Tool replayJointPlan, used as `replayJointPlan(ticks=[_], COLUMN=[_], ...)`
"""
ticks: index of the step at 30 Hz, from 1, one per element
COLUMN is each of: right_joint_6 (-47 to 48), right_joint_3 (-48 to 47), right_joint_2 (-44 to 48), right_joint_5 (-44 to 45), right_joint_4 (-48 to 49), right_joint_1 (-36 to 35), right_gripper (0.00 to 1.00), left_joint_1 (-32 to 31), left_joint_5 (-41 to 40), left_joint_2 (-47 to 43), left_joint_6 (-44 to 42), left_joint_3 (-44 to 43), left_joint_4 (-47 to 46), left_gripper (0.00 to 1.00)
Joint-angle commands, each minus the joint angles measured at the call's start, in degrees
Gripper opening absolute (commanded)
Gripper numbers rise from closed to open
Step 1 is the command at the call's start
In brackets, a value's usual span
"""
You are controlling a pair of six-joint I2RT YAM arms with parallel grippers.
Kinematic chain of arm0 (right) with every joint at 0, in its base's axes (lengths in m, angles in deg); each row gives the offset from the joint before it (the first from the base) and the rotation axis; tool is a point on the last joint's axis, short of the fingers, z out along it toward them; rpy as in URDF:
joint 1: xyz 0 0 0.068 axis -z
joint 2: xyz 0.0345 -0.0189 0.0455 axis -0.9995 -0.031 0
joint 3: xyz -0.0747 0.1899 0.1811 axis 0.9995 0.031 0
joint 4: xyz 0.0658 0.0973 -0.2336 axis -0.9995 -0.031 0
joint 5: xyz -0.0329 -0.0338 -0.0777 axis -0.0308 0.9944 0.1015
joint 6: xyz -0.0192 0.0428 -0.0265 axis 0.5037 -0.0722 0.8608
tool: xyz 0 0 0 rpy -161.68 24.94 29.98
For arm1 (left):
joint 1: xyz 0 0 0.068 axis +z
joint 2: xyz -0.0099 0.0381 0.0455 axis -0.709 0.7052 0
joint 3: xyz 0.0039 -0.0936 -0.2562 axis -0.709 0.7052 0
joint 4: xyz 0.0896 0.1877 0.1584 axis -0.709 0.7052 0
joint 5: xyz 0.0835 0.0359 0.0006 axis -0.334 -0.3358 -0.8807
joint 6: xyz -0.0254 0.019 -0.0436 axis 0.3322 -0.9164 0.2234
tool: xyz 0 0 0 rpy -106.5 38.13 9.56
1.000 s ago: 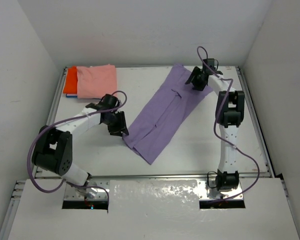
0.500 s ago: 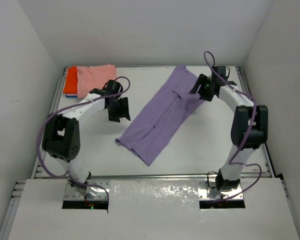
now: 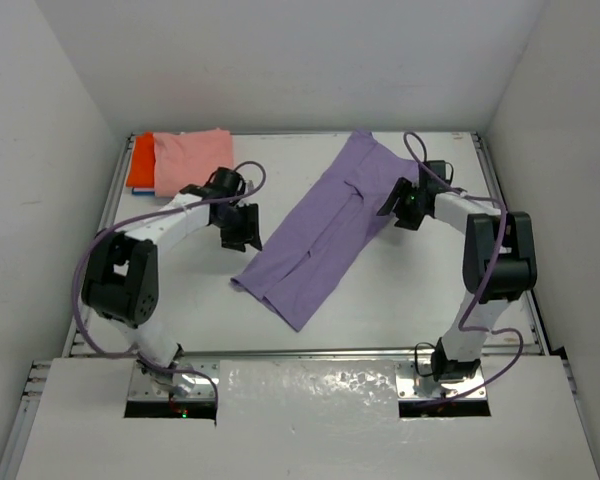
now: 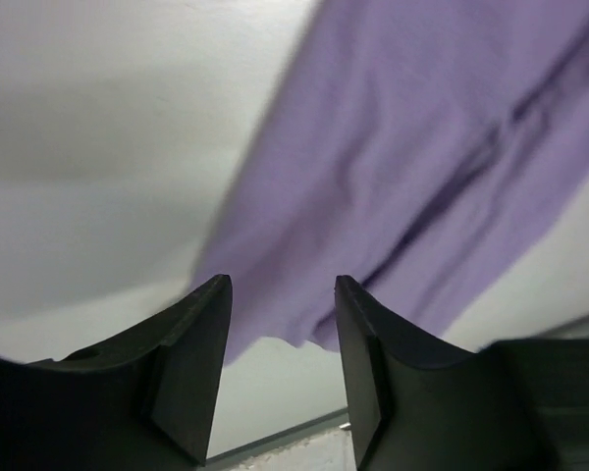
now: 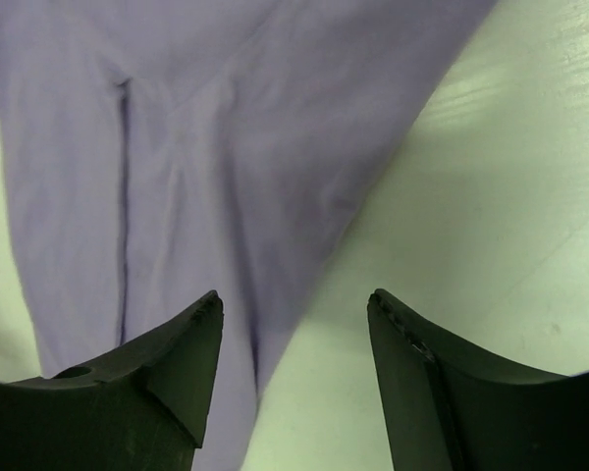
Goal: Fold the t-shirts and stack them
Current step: Rotate the tshirt 80 degrees
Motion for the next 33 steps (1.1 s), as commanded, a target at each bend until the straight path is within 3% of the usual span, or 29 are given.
replayJointPlan(ticks=[1,6,11,15,18,25,33], right_joint_6=[-2.9,-5.8,-6.0,-5.7,-4.8,-0.6,7.5], right_joint_3=[-2.0,-1.7,-2.9,-5.3,-5.8,-9.3,-22.0], right_joint_2=[-3.6,-7.4,-10.6,-12.5,-12.0,-13.5,-20.1], right_joint_5=[0.8,-0.2,-0.5,-1.5,-1.5,-3.8,-6.3], right_joint_4=[4.0,7.5,8.6,7.9,6.4,-0.1,-12.5], right_joint_1=[0.1,0.1,0.1,0.2,0.7,5.4,10.9], right_gripper=[0.59,0.53,0.44,0.16,0.07,0.05,0.05], left_joint_1=[-4.4,-8.2,-8.4,-8.5,-9.1,-13.1,-25.8], left_joint_5=[9.0,13.9,11.5,9.8,10.0,9.1,9.9], left_joint_2=[-7.3,-9.8,-8.3,-4.0,-1.9,0.3,2.9], left_joint_6=[0.5,7.0,6.3,5.5,5.8,8.6,18.4], left_joint_3=[3.5,13.0,15.8,16.0,16.1,16.3,13.8], left_joint_4=[-4.6,-13.5,-15.1,-15.8,-17.4,-18.4,-22.5], left_gripper=[0.44,0.37,0.36,0.36,0.36,0.36,0.37])
